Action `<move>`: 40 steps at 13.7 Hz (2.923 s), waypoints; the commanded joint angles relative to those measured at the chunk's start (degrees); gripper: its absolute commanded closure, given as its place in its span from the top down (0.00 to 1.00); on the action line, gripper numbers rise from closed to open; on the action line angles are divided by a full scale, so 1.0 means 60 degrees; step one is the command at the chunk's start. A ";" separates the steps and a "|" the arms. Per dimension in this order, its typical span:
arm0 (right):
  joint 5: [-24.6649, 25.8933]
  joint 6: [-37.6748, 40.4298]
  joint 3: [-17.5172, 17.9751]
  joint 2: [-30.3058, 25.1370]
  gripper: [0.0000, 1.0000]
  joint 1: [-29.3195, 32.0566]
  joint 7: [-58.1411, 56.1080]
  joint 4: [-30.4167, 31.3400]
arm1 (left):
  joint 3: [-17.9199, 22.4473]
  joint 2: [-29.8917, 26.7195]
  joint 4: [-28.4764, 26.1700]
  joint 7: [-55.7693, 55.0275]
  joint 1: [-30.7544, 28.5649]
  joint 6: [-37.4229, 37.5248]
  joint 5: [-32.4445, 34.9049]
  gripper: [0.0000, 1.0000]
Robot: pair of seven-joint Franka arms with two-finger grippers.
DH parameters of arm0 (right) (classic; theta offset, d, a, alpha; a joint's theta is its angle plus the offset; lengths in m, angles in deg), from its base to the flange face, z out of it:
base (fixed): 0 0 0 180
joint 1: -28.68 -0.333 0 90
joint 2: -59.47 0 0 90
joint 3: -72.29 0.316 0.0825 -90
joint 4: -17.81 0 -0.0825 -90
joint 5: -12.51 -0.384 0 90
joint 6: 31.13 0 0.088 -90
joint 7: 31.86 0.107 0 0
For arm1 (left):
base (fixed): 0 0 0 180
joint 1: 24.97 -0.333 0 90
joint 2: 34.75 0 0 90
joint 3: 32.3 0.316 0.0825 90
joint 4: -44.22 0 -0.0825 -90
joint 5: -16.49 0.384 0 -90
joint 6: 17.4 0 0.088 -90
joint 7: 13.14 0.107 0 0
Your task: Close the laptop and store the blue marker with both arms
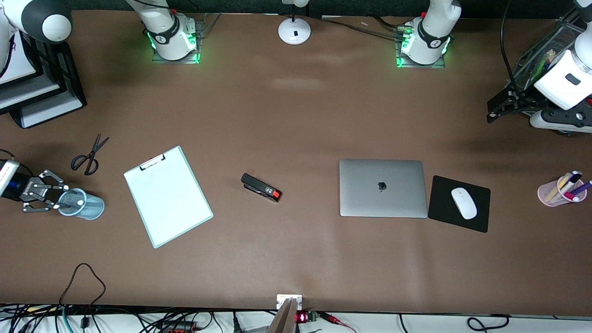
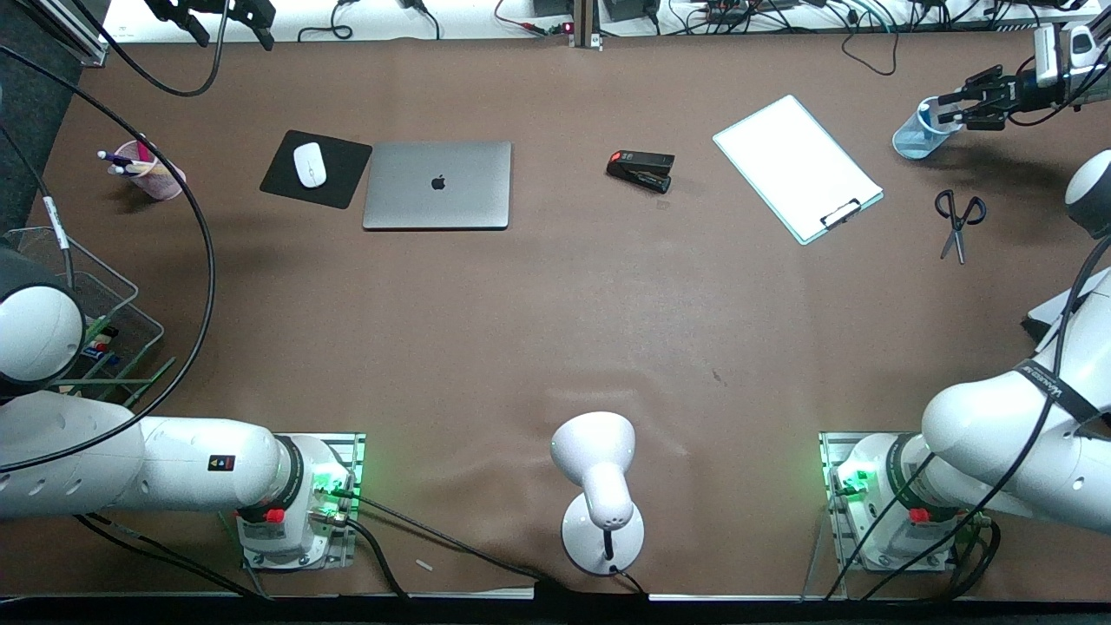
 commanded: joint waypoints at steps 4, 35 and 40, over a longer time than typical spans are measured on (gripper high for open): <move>0.0471 0.1068 -0.0228 -0.0853 1.00 0.0051 0.1184 -0.0091 | 0.0044 -0.0039 0.0045 -0.0070 0.0029 0.0108 -0.0015 1.00; 0.8088 -0.0117 -0.0155 -0.4942 1.00 -0.6585 1.8232 0.1415 | 0.0103 0.0005 0.0089 0.0033 0.0029 0.0078 -0.0029 1.00; 0.8690 -0.0131 -0.0155 -0.5380 1.00 -0.6117 2.0025 0.2441 | 0.0118 0.0005 0.0133 0.0062 0.0015 0.0093 -0.0015 1.00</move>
